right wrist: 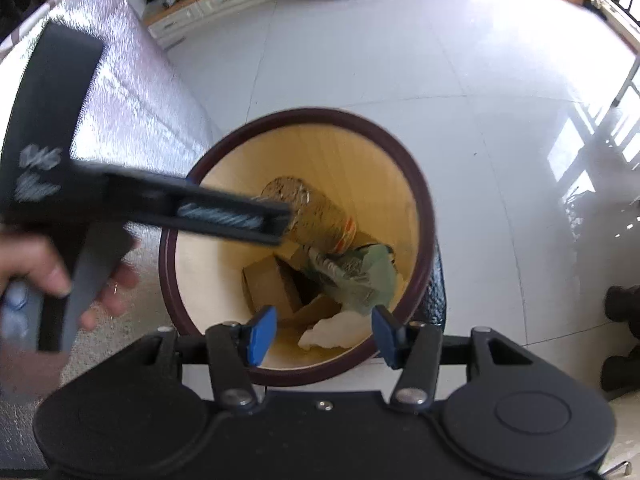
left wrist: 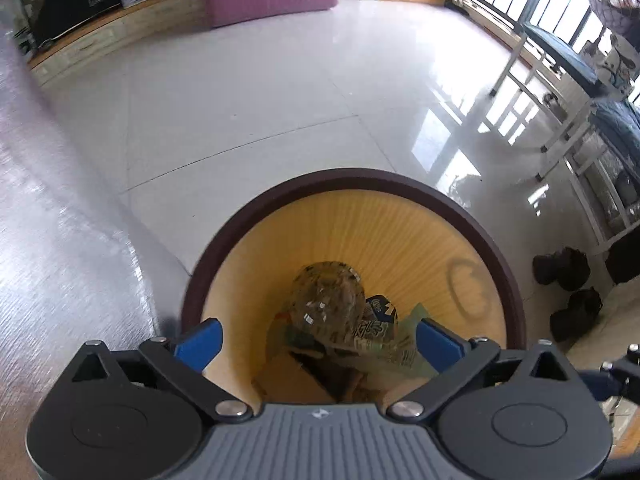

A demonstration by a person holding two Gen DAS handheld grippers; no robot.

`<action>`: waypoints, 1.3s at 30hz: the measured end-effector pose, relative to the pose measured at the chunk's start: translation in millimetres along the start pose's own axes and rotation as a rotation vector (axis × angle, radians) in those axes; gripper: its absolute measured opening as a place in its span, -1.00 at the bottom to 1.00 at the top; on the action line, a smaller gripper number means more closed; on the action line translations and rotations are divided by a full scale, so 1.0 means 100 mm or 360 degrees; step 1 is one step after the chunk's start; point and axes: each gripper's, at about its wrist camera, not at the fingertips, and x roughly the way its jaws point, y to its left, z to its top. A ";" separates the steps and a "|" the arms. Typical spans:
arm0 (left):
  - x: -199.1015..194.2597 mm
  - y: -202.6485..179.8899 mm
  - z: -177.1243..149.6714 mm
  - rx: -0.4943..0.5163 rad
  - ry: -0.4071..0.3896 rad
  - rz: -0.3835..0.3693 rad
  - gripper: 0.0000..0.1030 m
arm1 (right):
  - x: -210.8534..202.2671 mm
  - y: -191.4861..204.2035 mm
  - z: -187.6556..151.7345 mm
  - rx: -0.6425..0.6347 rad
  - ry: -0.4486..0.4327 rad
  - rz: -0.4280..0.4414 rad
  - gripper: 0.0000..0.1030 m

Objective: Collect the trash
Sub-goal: 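Open the left tool to drop the bottle while the right tool releases the gold wrapper, then move both open tools back to the table toward the white bag and red pack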

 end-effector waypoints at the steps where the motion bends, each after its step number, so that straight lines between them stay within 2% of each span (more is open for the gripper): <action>1: -0.07 0.02 -0.03 -0.0018 -0.0007 0.0007 0.99 | -0.04 0.00 -0.01 0.0004 -0.0014 -0.0011 0.05; 8: -0.50 0.13 -0.24 -0.0139 -0.0061 0.0023 1.00 | -0.34 0.08 -0.09 -0.0015 -0.0089 -0.0066 0.06; 10: -0.62 0.14 -0.30 -0.0162 -0.0085 0.0033 1.00 | -0.43 0.11 -0.12 -0.0021 -0.0114 -0.0085 0.09; 12: -0.75 0.16 -0.37 -0.0186 -0.0102 0.0042 1.00 | -0.48 0.13 -0.16 -0.0024 -0.0143 -0.0089 0.21; 22: -1.27 0.22 -0.70 -0.0262 -0.0215 0.0101 1.00 | -0.89 0.18 -0.38 -0.0018 -0.0237 -0.0160 0.35; 27: -1.50 0.19 -0.86 -0.0277 -0.0293 0.0101 1.00 | -1.10 0.18 -0.49 0.0003 -0.0288 -0.0220 0.50; 34: -1.82 0.12 -1.12 -0.0260 -0.0390 0.0125 1.00 | -1.42 0.26 -0.65 -0.0026 -0.0385 -0.0233 0.70; 36: -1.90 0.12 -1.18 -0.0246 -0.0411 0.0123 1.00 | -1.50 0.27 -0.70 -0.0039 -0.0410 -0.0243 0.89; 39: -2.03 0.09 -1.27 -0.0244 -0.0444 0.0107 1.00 | -1.62 0.26 -0.77 -0.0024 -0.0456 -0.0238 1.00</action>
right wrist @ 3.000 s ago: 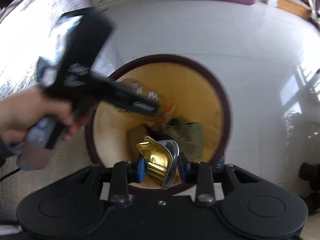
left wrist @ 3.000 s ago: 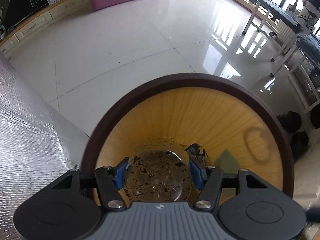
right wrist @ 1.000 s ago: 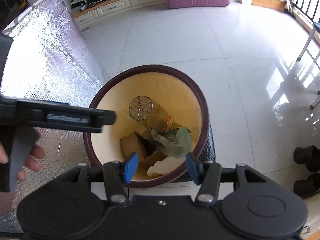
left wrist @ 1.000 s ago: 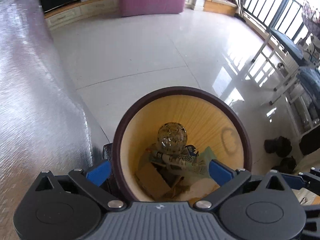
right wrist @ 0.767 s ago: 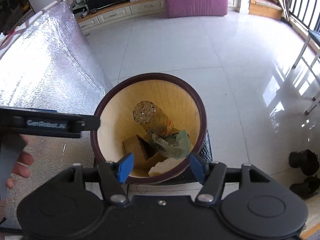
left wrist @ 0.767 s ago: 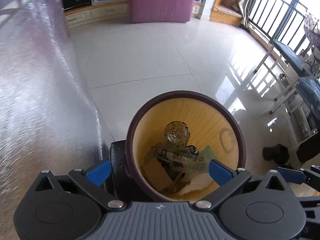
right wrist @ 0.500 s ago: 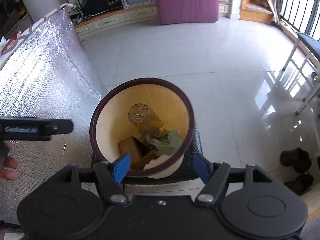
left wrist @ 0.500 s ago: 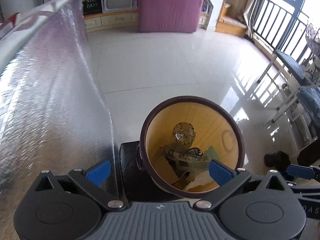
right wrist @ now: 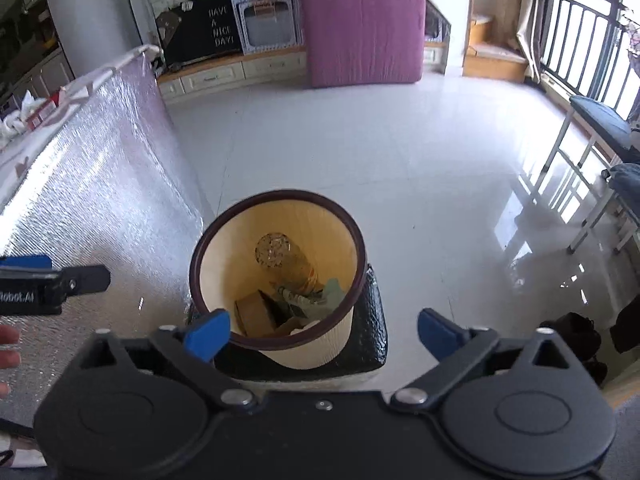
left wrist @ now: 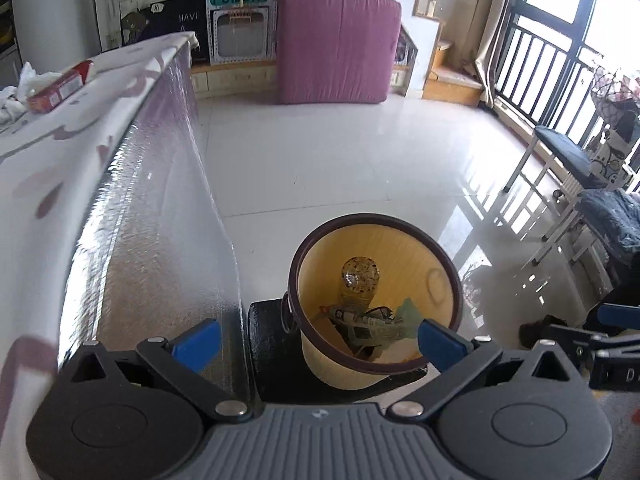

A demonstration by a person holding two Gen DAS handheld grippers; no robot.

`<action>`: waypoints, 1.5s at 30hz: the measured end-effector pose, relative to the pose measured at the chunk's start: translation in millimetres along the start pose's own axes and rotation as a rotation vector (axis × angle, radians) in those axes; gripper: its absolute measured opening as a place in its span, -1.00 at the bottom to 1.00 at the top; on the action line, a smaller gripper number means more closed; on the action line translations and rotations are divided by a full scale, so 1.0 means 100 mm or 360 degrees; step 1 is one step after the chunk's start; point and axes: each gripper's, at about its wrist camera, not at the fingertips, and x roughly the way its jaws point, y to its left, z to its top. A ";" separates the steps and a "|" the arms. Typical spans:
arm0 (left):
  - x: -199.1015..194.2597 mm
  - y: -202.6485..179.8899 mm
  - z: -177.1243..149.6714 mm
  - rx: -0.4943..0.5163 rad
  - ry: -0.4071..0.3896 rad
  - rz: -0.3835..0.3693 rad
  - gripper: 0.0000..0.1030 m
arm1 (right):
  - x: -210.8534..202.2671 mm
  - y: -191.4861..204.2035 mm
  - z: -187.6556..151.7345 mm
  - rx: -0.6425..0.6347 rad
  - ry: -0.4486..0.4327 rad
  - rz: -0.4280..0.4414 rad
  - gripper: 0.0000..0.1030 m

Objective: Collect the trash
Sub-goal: 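Move both open tools back to the table toward the white bag and red pack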

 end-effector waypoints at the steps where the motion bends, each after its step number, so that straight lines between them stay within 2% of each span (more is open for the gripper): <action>1: -0.04 0.00 -0.02 0.0007 -0.0011 -0.0005 1.00 | -0.05 -0.02 -0.02 0.0010 -0.0014 -0.0006 1.00; 11: -0.45 -0.06 -0.18 0.0039 -0.0118 -0.0026 1.00 | -0.36 0.00 -0.09 0.0004 -0.0107 -0.0054 1.00; 17: -0.69 -0.06 -0.24 0.0050 -0.0189 -0.0088 1.00 | -0.58 0.02 -0.15 0.0016 -0.0190 -0.0035 1.00; 24: -1.01 0.06 -0.29 0.0023 -0.0321 -0.0094 1.00 | -0.83 0.14 -0.21 -0.0020 -0.0303 -0.0027 1.00; 32: -1.38 0.47 -0.34 -0.0071 -0.0466 -0.0102 1.00 | -1.06 0.38 -0.23 -0.0052 -0.0476 0.0033 1.00; 40: -1.67 1.16 -0.36 -0.0153 -0.0617 0.0010 1.00 | -1.12 0.94 -0.17 -0.0138 -0.0592 0.0172 1.00; 42: -1.74 1.31 -0.37 -0.0134 -0.0687 0.0038 1.00 | -1.12 1.10 -0.14 -0.0172 -0.0614 0.0214 1.00; 45: -1.79 1.54 -0.36 -0.0070 -0.0713 0.0110 1.00 | -1.10 1.37 -0.06 -0.0210 -0.0636 0.0295 1.00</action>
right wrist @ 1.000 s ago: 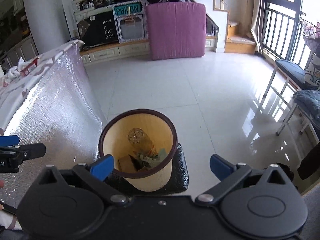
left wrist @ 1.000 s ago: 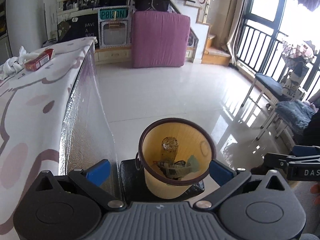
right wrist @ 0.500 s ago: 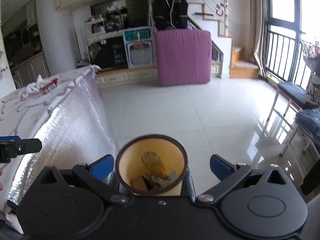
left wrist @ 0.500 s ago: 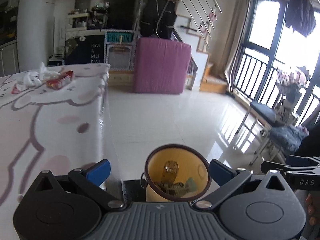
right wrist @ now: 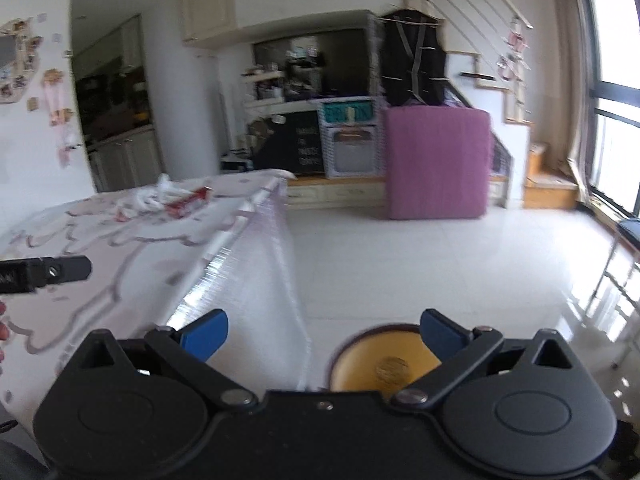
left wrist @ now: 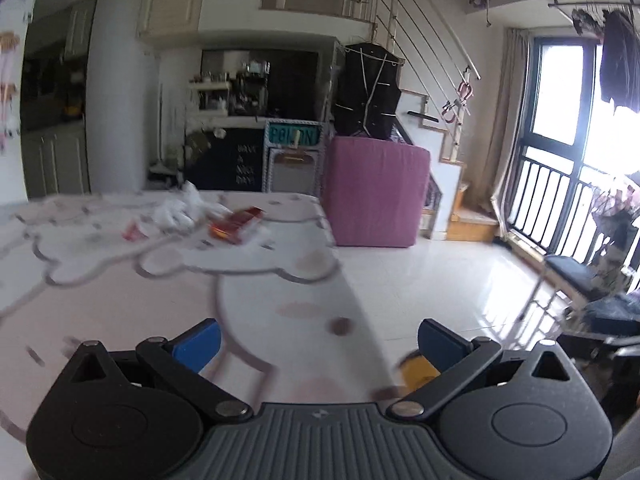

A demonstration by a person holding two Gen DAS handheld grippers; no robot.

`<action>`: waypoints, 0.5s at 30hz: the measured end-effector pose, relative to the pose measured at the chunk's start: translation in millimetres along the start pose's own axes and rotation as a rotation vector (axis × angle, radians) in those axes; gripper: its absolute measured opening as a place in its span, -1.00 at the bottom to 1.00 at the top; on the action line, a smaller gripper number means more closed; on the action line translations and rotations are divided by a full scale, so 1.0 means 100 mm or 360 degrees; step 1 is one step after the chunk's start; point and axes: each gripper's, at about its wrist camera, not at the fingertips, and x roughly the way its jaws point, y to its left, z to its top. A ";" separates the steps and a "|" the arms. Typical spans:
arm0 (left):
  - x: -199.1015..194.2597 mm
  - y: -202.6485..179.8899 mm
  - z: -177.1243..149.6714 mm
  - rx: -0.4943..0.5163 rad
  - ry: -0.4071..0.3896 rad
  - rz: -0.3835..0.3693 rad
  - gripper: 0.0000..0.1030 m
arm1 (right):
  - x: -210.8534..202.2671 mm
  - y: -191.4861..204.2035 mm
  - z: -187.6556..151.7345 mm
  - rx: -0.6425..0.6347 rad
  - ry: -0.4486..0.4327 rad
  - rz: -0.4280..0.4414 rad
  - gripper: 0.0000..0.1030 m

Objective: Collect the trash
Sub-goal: 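Move both open tools back to the table toward the white bag and red pack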

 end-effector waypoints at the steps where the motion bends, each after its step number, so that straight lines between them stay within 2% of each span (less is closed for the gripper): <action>1: 0.00 0.08 0.01 0.0029 -0.0009 0.0022 1.00 | 0.03 0.07 0.03 0.0001 -0.0006 0.0030 1.00; 5: 0.12 0.47 0.05 0.0104 -0.0020 0.0056 1.00 | 0.25 0.42 0.17 0.0014 -0.0019 0.0153 1.00; 10: 0.31 1.00 0.14 0.0125 0.0014 0.0166 1.00 | 0.56 0.83 0.32 -0.0033 -0.0012 0.0279 1.00; 13: 0.51 1.32 0.30 0.0042 0.0027 0.0191 1.00 | 0.81 1.02 0.42 -0.0047 0.0021 0.0325 1.00; 15: 0.69 1.46 0.43 -0.0041 0.0086 0.0220 1.00 | 0.95 1.15 0.47 -0.0053 0.0030 0.0354 1.00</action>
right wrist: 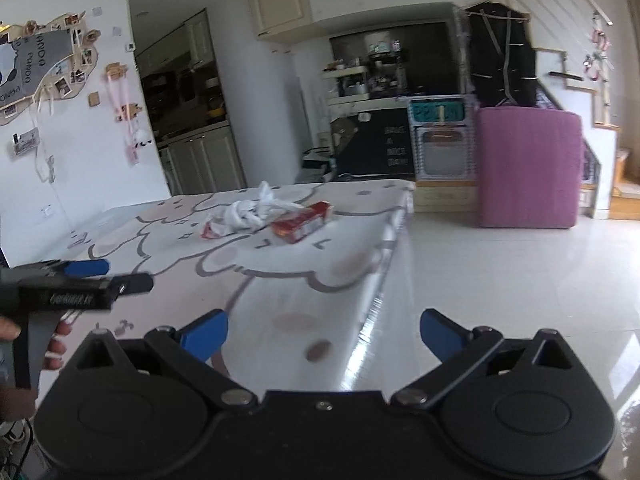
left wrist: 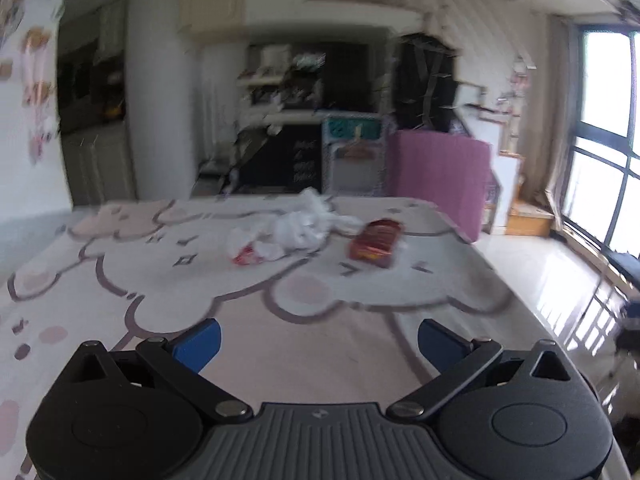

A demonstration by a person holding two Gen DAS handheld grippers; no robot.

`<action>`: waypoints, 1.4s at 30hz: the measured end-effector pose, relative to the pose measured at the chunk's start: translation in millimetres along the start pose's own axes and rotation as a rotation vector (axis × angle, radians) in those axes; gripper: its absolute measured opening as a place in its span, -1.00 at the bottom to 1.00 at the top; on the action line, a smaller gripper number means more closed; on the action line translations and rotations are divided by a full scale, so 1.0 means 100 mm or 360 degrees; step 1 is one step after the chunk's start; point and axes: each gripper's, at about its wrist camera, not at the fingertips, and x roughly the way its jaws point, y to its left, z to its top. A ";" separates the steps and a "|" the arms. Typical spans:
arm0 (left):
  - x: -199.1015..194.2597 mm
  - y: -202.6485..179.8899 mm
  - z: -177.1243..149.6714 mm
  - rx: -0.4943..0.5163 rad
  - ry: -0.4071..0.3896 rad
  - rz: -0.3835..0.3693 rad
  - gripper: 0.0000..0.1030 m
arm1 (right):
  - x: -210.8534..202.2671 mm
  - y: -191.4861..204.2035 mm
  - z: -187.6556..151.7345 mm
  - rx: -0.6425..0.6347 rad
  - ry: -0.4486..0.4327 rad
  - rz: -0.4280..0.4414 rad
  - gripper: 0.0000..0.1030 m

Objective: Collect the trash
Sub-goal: 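Move both open tools back to the table toward the white bag and red pack, then grasp the white plastic bag with the left tool while the right tool grasps the red cigarette pack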

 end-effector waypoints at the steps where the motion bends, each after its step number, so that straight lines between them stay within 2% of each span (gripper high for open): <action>1: 0.11 0.04 0.07 -0.0034 0.0025 0.0018 1.00 | 0.08 0.04 0.02 -0.0004 0.0002 0.0013 1.00; 6: 0.71 0.14 0.28 -0.0158 0.0066 0.0040 1.00 | 0.43 0.22 0.04 -0.0010 0.0024 0.0087 1.00; 9: 1.11 0.18 0.36 -0.0272 0.0077 0.0097 1.00 | 0.58 0.29 0.04 -0.0037 0.0053 0.0106 1.00; 15: 1.69 0.29 0.51 -0.0354 -0.0033 0.0214 1.00 | 0.80 0.34 0.09 -0.0087 0.0090 0.0145 1.00; 17: 1.79 0.36 0.54 -0.0377 -0.0092 0.0215 1.00 | 0.86 0.32 0.12 -0.0103 0.0096 0.0138 1.00; 18: 1.83 0.43 0.56 -0.0423 -0.0102 0.0165 1.00 | 0.89 0.31 0.15 -0.0116 0.0093 0.0134 1.00; 20: 1.90 0.60 0.56 -0.0562 -0.0118 -0.0022 1.00 | 0.97 0.31 0.22 -0.0144 0.0094 0.0123 1.00; 23: 2.01 0.91 0.45 -0.0852 -0.0098 -0.0298 1.00 | 1.11 0.32 0.39 -0.0165 0.0088 0.0104 1.00; 24: 1.99 0.98 0.42 -0.0919 -0.0144 -0.0344 1.00 | 1.18 0.32 0.48 -0.0164 0.0088 0.0108 1.00; 25: 1.98 1.04 0.40 -0.0953 -0.0158 -0.0377 1.00 | 1.26 0.33 0.55 -0.0164 0.0086 0.0100 1.00; 29: 1.90 1.01 0.38 -0.0875 -0.0088 -0.0434 1.00 | 1.70 0.46 0.81 -0.0218 0.0051 -0.0027 1.00; 33: 1.79 0.96 0.36 -0.0864 0.0004 -0.0638 0.98 | 2.23 0.61 0.93 -0.0312 0.0094 -0.0133 1.00; 35: 1.77 0.94 0.36 -0.0879 0.0001 -0.0702 0.98 | 2.48 0.67 0.93 -0.0369 0.0129 -0.0180 1.00; 40: 1.75 1.00 0.33 -0.0958 -0.0047 -0.0747 0.95 | 2.86 0.67 0.90 -0.0433 0.0180 -0.0298 1.00; 42: 1.75 1.01 0.31 -0.0951 -0.0064 -0.0681 0.95 | 2.94 0.63 0.88 -0.0458 0.0202 -0.0350 1.00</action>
